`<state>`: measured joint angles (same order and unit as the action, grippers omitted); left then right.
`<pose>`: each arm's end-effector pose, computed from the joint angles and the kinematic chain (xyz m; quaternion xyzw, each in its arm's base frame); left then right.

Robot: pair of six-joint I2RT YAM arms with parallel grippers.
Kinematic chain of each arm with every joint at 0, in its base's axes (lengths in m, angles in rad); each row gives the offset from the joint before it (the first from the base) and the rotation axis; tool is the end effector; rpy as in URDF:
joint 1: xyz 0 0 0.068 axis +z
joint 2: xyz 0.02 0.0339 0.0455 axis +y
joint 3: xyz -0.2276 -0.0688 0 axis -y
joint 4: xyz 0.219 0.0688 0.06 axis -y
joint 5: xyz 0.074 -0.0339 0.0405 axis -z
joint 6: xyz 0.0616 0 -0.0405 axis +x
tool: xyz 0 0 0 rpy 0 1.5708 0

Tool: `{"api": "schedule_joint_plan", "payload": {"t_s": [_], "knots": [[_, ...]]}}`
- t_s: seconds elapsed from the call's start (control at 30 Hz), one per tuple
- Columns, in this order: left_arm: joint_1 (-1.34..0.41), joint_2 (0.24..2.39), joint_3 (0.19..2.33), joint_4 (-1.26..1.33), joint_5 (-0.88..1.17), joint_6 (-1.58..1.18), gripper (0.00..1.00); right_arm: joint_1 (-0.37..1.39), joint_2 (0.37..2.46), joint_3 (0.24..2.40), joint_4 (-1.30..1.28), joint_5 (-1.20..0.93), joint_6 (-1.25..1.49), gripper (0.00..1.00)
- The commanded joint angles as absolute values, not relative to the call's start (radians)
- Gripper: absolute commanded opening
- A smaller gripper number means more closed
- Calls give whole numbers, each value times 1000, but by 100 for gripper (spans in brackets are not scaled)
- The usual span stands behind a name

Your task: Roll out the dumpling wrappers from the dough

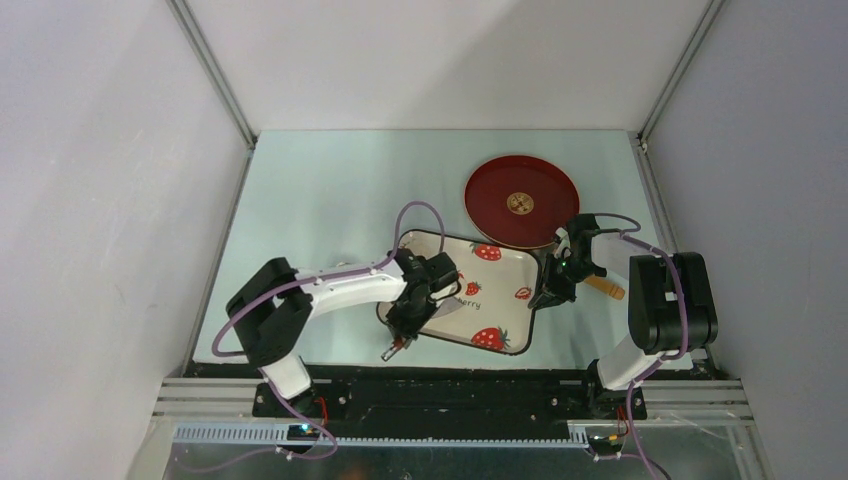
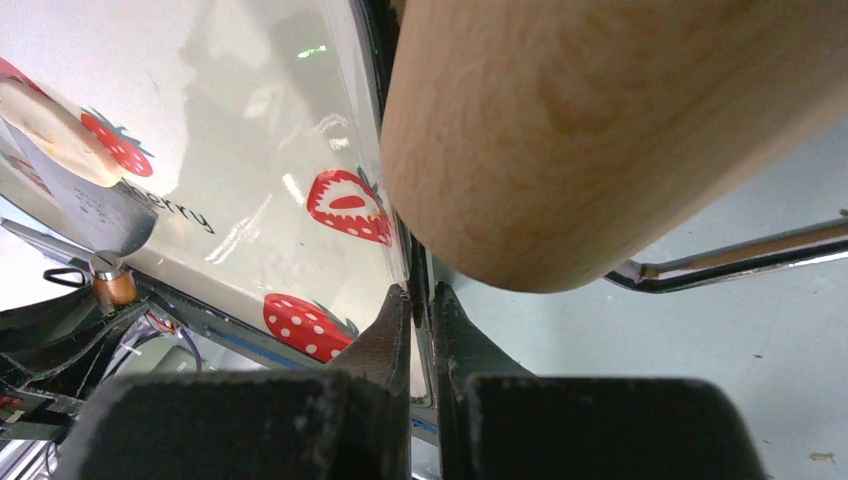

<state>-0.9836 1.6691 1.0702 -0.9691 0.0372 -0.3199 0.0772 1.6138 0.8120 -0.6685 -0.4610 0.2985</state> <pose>0.1407 -0.2156 0.1305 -0.3258 -0.9453 0.0156 0.0102 0.2353 0.0457 0.0967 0.0960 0.9676 0.2333 0.0054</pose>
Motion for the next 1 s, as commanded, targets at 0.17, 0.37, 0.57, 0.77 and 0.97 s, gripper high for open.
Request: {"api": "schedule_joint_plan", "payload": {"t_s": [0.17, 0.37, 0.57, 0.77, 0.97], "knots": [[-977, 1740, 1150, -982, 48, -271, 0, 92, 1625, 810, -675, -446, 313, 0], [-971, 1777, 1197, -982, 60, -259, 0, 92, 1622, 809, -676, -449, 313, 0], [-960, 1798, 1233, -985, 73, -250, 0, 91, 1624, 808, -674, -453, 311, 0], [-953, 1829, 1274, -985, 88, -244, 0, 92, 1624, 809, -672, -456, 311, 0], [-945, 1859, 1319, -988, 77, -242, 0, 84, 1610, 810, -667, -457, 313, 0]]}}
